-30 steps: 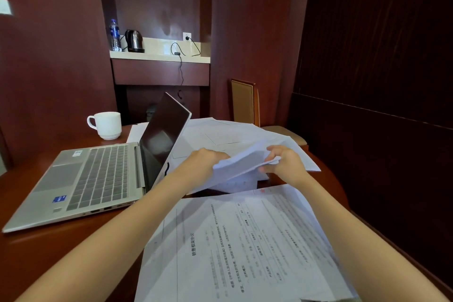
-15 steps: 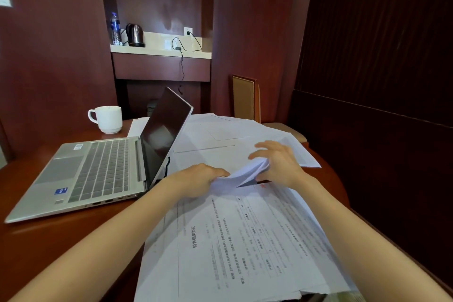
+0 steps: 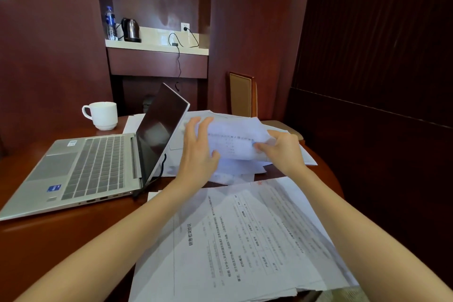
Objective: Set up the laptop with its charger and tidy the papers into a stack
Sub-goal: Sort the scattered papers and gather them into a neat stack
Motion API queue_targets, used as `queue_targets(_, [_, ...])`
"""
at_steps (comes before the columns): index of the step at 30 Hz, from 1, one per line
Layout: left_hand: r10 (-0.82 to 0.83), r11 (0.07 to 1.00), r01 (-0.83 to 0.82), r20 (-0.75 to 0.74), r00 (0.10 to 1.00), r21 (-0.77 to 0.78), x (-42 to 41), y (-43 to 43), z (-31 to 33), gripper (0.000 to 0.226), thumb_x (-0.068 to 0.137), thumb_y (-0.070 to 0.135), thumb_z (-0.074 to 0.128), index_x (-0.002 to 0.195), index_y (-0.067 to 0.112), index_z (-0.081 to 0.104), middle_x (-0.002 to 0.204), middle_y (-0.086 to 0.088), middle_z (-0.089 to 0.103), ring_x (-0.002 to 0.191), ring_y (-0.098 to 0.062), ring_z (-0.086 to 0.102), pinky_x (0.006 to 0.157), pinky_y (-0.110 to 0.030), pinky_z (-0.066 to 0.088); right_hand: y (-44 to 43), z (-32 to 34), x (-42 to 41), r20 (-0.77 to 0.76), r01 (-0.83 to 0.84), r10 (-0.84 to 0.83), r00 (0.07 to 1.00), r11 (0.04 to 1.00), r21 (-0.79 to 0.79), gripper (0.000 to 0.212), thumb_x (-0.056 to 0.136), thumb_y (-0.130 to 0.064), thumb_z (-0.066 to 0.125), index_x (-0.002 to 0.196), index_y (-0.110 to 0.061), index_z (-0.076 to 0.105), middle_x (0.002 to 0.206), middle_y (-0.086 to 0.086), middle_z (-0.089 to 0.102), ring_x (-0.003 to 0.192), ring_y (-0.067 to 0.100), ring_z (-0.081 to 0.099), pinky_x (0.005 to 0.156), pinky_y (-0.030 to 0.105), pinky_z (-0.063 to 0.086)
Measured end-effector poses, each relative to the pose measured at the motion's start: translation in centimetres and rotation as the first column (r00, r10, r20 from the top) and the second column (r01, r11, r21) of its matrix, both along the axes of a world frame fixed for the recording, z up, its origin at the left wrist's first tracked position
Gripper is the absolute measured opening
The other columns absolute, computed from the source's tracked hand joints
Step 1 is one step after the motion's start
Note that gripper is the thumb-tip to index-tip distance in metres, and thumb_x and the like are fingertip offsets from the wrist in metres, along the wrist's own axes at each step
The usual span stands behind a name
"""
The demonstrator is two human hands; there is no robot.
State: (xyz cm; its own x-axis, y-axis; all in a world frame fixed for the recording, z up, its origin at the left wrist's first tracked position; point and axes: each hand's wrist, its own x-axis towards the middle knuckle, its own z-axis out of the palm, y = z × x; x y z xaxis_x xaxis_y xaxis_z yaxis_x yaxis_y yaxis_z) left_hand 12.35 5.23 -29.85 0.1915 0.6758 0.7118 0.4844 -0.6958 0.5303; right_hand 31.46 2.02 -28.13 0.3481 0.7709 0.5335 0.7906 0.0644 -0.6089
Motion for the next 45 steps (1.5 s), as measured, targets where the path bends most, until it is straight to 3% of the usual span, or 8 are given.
queue_targets(3, [-0.016, 0.959, 0.100, 0.302, 0.953, -0.265, 1.7, -2.0, 1.8, 0.054, 0.085, 0.021, 0.063, 0.130, 0.009, 0.037, 0.131, -0.008, 0.036, 0.120, -0.022, 0.039, 0.091, -0.017, 0.028, 0.0, 0.2, 0.0, 0.213, 0.060, -0.079, 0.974, 0.994, 0.093, 0.018, 0.088, -0.018, 0.060, 0.099, -0.008, 0.070, 0.087, 0.010, 0.069, 0.083, 0.029, 0.061, 0.065, 0.030, 0.041])
queue_targets(7, [0.082, 0.340, 0.608, 0.666, 0.741, -0.718, 2.5, -1.9, 5.6, 0.056, 0.084, 0.060, 0.050, 0.119, 0.018, 0.037, 0.112, -0.014, 0.049, 0.097, -0.030, 0.054, 0.088, -0.047, 0.044, -0.8, 0.1, -1.7, 0.520, -0.280, 0.140, 0.843, 0.939, 0.200, 0.024, 0.075, -0.002, 0.061, 0.093, -0.008, 0.075, 0.084, 0.009, 0.072, 0.077, 0.030, 0.067, 0.068, 0.031, 0.051])
queue_targets(9, [0.092, 0.271, 0.694, 0.736, 0.671, -0.667, 2.4, -1.1, 6.0, 0.036, 0.090, 0.040, 0.051, 0.107, 0.008, 0.046, 0.091, -0.016, 0.055, 0.078, -0.027, 0.055, 0.070, -0.044, 0.049, -1.3, -0.3, -2.6, 0.615, -0.391, 0.228, 0.755, 0.909, 0.143, 0.029, 0.065, -0.001, 0.061, 0.088, -0.009, 0.076, 0.081, 0.006, 0.072, 0.071, 0.027, 0.067, 0.059, 0.031, 0.055])
queue_targets(17, [-0.095, 0.542, 0.371, 0.383, 0.919, -0.754, 1.0, 0.4, 5.5, 0.040, 0.079, -0.012, 0.037, 0.117, -0.006, 0.049, 0.110, -0.021, 0.054, 0.101, -0.033, 0.055, 0.084, -0.035, 0.041, -3.8, 0.9, -3.0, -0.153, -0.613, 0.595, 0.789, 0.775, -0.153, 0.020, 0.089, -0.025, 0.061, 0.107, -0.021, 0.069, 0.109, -0.018, 0.057, 0.107, 0.003, 0.051, 0.089, 0.013, 0.036])
queue_targets(24, [-0.277, 0.759, 0.328, 0.178, 0.944, -0.562, 0.2, -0.2, 7.1, 0.036, 0.088, -0.012, 0.044, 0.110, 0.014, 0.054, 0.088, 0.000, 0.058, 0.082, -0.018, 0.057, 0.061, -0.018, 0.042, -1.7, 0.1, 1.2, -0.356, -0.226, 0.185, 0.916, 0.971, -0.077, 0.041, 0.084, -0.030, 0.068, 0.122, -0.021, 0.055, 0.124, -0.004, 0.046, 0.112, 0.011, 0.043, 0.097, 0.025, 0.036])
queue_targets(31, [-0.165, 0.837, 0.314, 0.340, 0.926, -0.449, -0.9, 0.2, 6.4, 0.039, 0.089, -0.008, 0.048, 0.124, 0.008, 0.055, 0.104, -0.002, 0.058, 0.095, -0.018, 0.056, 0.078, -0.028, 0.043, -3.0, -1.7, 6.2, -0.803, 0.031, 0.006, 0.596, 0.999, 0.030, 0.102, 0.075, -0.029, 0.078, 0.149, -0.015, 0.009, 0.133, 0.004, 0.041, 0.123, 0.023, 0.043, 0.097, 0.035, 0.035])
queue_targets(39, [-0.125, 0.755, 0.416, 0.511, 0.850, -0.507, -0.7, 1.6, 3.6, 0.036, 0.089, -0.005, 0.054, 0.123, 0.008, 0.055, 0.108, -0.004, 0.061, 0.100, -0.021, 0.058, 0.084, -0.031, 0.045, -4.0, -0.6, 6.9, -0.805, -0.139, 0.147, 0.575, 0.987, 0.081, 0.035, 0.071, -0.021, 0.077, 0.100, -0.013, 0.058, 0.092, -0.003, 0.065, 0.101, 0.019, 0.062, 0.073, 0.033, 0.047])
queue_targets(45, [-0.143, 0.741, 0.422, 0.491, 0.860, -0.523, -1.8, 2.1, 1.9, 0.026, 0.088, -0.002, 0.058, 0.109, 0.013, 0.060, 0.108, -0.007, 0.064, 0.098, -0.022, 0.060, 0.085, -0.031, 0.047, -4.0, -1.1, 7.5, -0.785, -0.110, 0.198, 0.587, 0.980, 0.164, 0.073, 0.077, -0.008, 0.074, 0.137, -0.018, 0.034, 0.125, -0.003, 0.052, 0.106, 0.015, 0.053, 0.076, 0.028, 0.042])
